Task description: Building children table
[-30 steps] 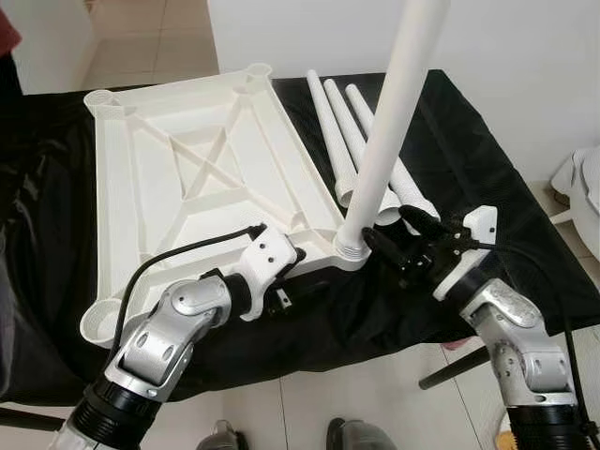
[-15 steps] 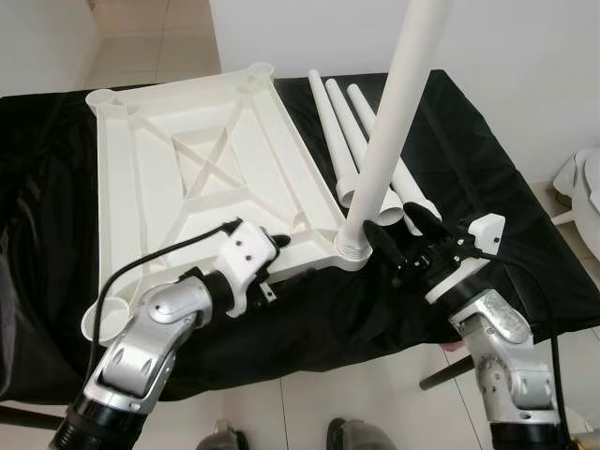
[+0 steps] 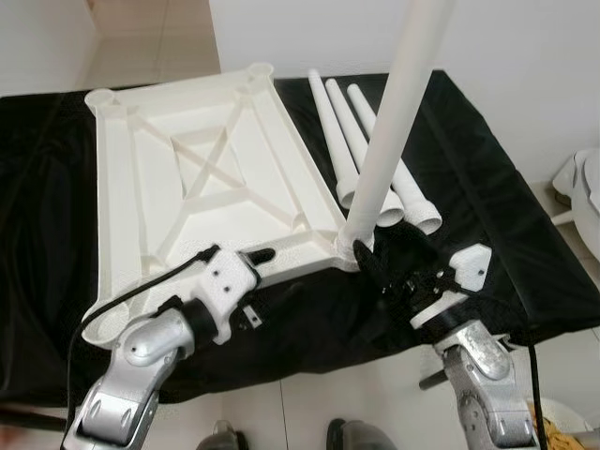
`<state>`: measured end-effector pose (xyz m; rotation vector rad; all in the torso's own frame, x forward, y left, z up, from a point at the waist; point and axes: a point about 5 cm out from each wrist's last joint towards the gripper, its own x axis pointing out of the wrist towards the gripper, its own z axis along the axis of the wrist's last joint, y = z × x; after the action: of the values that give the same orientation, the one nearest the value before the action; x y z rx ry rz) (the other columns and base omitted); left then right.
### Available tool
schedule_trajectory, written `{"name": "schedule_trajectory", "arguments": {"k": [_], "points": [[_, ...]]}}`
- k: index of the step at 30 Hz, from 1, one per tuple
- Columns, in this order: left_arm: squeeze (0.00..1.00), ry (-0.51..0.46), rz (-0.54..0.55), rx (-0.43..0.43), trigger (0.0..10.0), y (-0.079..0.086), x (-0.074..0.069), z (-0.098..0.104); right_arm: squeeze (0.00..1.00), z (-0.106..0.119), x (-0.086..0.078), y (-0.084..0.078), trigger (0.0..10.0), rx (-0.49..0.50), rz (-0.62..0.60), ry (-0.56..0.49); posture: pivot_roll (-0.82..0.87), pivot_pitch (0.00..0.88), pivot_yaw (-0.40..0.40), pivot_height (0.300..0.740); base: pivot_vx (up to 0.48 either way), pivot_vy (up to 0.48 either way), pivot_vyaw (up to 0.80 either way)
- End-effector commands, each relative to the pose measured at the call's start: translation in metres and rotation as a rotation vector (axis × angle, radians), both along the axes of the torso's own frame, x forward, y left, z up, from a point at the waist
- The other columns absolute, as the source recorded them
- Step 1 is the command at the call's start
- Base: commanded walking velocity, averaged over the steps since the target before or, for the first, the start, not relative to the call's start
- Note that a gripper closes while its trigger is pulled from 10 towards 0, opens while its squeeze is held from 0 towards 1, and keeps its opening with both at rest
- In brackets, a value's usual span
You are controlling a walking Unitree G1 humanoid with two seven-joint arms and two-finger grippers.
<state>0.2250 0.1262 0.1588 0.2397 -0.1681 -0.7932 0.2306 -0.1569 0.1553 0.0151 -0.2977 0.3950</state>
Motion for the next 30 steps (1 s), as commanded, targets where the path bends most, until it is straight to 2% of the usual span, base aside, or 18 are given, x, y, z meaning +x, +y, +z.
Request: {"name": "schedule_trajectory", "arguments": {"k": [1,3,4,7,10,12,15,16,18,21,23,26,30], "points": [[0.00,-0.106,0.317,-0.061,10.0,0.020,0.005,0.006,0.00,-0.002,-0.002,-0.006,10.0,-0.014,-0.074,-0.017,-0.02,0.132,0.043,0.740,0.000,0.000,0.00],[0.00,-0.160,0.361,-0.054,10.0,0.028,0.003,0.006,0.00,-0.005,-0.004,-0.009,10.0,-0.045,-0.132,-0.036,-0.01,0.134,0.044,0.740,0.000,0.000,0.00],[0.00,-0.160,0.361,-0.054,10.0,0.028,0.003,0.006,0.00,-0.005,-0.004,-0.009,10.0,-0.045,-0.132,-0.036,-0.01,0.134,0.044,0.740,0.000,0.000,0.00],[0.00,-0.231,0.428,-0.037,10.0,0.042,0.001,0.005,0.00,-0.015,-0.008,-0.008,10.0,-0.120,-0.154,-0.053,-0.01,0.135,0.043,0.740,0.000,0.000,0.00],[0.00,-0.239,0.429,-0.034,10.0,0.043,0.001,0.005,0.00,-0.018,-0.009,-0.007,10.0,-0.133,-0.144,-0.048,-0.01,0.135,0.043,0.740,0.000,0.000,0.00],[0.00,-0.240,0.399,-0.012,10.0,0.042,-0.005,-0.002,0.00,-0.026,-0.014,-0.005,10.0,-0.179,-0.114,-0.044,-0.01,0.138,0.044,0.740,0.000,0.000,0.00],[0.00,-0.216,0.412,-0.028,10.0,0.041,-0.009,-0.009,0.00,-0.031,-0.018,-0.005,10.0,-0.185,-0.115,-0.035,-0.01,0.139,0.044,0.740,0.000,0.000,0.00],[0.00,-0.216,0.412,-0.028,10.0,0.041,-0.009,-0.009,0.00,-0.031,-0.018,-0.005,10.0,-0.185,-0.115,-0.035,-0.01,0.139,0.044,0.740,0.000,0.000,0.00],[0.00,-0.168,0.490,-0.089,10.0,0.045,-0.011,-0.015,0.00,-0.034,-0.019,-0.008,10.0,-0.154,-0.150,-0.008,-0.02,0.141,0.046,0.740,0.000,0.000,0.00],[0.00,-0.161,0.517,-0.105,10.0,0.046,-0.012,-0.017,0.00,-0.036,-0.019,-0.010,10.0,-0.140,-0.170,0.000,-0.02,0.141,0.046,0.740,0.000,0.000,0.00],[0.00,-0.130,0.573,-0.139,10.0,0.049,-0.012,-0.024,0.00,-0.038,-0.019,-0.014,10.0,-0.104,-0.207,0.019,-0.02,0.142,0.045,0.740,0.000,0.000,0.00],[0.00,-0.121,0.618,-0.148,10.0,0.053,-0.012,-0.030,0.00,-0.038,-0.016,-0.017,10.0,-0.066,-0.244,0.028,-0.02,0.140,0.044,0.740,0.000,0.000,0.00],[0.00,-0.135,0.640,-0.133,10.0,0.054,-0.015,-0.037,0.00,-0.041,-0.015,-0.015,10.0,-0.066,-0.243,0.026,-0.02,0.138,0.039,0.740,0.000,0.000,0.00]]}}
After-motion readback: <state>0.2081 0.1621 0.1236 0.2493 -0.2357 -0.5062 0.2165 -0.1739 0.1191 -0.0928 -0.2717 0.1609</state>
